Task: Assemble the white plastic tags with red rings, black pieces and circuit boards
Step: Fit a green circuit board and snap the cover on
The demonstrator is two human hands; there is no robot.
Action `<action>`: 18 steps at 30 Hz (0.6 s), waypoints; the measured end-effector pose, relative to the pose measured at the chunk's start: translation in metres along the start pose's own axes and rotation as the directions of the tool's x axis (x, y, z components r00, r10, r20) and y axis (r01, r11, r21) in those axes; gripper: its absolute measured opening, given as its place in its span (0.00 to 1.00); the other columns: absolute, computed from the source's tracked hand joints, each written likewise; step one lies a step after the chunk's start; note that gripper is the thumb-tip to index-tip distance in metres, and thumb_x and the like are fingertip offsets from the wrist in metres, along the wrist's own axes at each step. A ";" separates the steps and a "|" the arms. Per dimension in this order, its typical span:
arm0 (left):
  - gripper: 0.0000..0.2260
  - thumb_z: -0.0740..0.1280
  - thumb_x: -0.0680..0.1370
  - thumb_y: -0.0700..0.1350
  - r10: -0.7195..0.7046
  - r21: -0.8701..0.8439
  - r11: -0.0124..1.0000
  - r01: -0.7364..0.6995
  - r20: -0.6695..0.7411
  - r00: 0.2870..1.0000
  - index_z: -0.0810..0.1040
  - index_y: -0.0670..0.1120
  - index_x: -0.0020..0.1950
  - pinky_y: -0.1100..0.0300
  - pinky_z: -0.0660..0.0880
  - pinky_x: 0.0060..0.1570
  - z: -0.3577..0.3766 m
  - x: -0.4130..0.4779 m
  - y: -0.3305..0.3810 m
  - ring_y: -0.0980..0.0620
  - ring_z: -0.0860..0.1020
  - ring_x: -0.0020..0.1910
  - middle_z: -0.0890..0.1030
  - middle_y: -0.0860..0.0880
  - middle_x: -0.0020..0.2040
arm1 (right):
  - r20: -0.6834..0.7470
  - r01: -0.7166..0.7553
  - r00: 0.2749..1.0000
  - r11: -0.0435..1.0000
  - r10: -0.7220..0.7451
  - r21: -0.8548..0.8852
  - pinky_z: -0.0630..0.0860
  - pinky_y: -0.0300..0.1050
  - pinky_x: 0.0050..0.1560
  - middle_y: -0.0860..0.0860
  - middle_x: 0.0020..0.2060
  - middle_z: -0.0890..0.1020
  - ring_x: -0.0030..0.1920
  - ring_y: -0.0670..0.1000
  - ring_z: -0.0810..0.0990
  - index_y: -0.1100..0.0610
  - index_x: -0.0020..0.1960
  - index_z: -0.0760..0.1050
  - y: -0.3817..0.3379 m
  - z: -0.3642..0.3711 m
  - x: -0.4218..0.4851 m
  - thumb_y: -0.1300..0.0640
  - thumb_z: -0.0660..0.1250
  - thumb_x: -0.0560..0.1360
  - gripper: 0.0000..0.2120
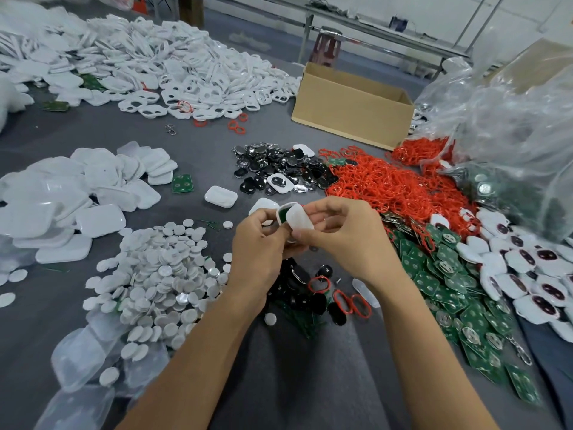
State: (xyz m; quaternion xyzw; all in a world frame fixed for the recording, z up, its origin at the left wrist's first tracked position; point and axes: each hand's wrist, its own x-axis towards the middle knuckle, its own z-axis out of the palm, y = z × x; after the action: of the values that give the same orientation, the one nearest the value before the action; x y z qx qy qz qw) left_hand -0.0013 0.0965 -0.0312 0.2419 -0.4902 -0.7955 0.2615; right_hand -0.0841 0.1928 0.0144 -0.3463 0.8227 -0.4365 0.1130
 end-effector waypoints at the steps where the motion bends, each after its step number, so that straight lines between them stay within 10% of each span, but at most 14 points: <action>1: 0.03 0.67 0.78 0.33 0.016 0.000 1.000 -0.016 -0.001 1.000 0.78 0.38 0.50 0.59 0.82 0.40 0.000 0.000 0.000 0.47 0.85 0.39 0.86 0.42 0.41 | 0.001 0.028 1.000 0.999 -0.028 0.024 0.80 0.39 0.40 0.47 0.37 0.85 0.36 0.44 0.82 0.54 0.48 0.82 0.000 -0.001 0.000 0.60 0.79 0.65 0.13; 9: 0.05 0.65 0.80 0.33 0.109 -0.025 0.994 -0.109 0.005 0.994 0.77 0.42 0.48 0.64 0.80 0.37 0.000 0.000 -0.001 0.52 0.83 0.36 0.85 0.48 0.37 | 0.013 0.305 0.946 0.902 -0.324 0.305 0.78 0.41 0.53 0.52 0.52 0.82 0.56 0.48 0.81 0.61 0.58 0.77 -0.008 -0.002 -0.003 0.71 0.73 0.69 0.19; 18: 0.04 0.64 0.80 0.34 0.151 -0.023 0.988 -0.150 0.049 0.987 0.78 0.40 0.52 0.65 0.79 0.37 -0.003 -0.001 -0.003 0.53 0.85 0.40 0.86 0.47 0.41 | 0.044 0.402 0.904 0.878 -0.426 0.259 0.80 0.43 0.47 0.52 0.49 0.83 0.48 0.51 0.84 0.52 0.59 0.76 -0.021 -0.003 -0.011 0.69 0.72 0.71 0.20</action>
State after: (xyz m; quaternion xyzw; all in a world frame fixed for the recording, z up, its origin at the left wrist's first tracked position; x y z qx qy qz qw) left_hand 0.0010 0.0965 -0.0345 0.1814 -0.5057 -0.7841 0.3107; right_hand -0.0677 0.1941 0.0317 -0.5190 0.6630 -0.5302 0.0993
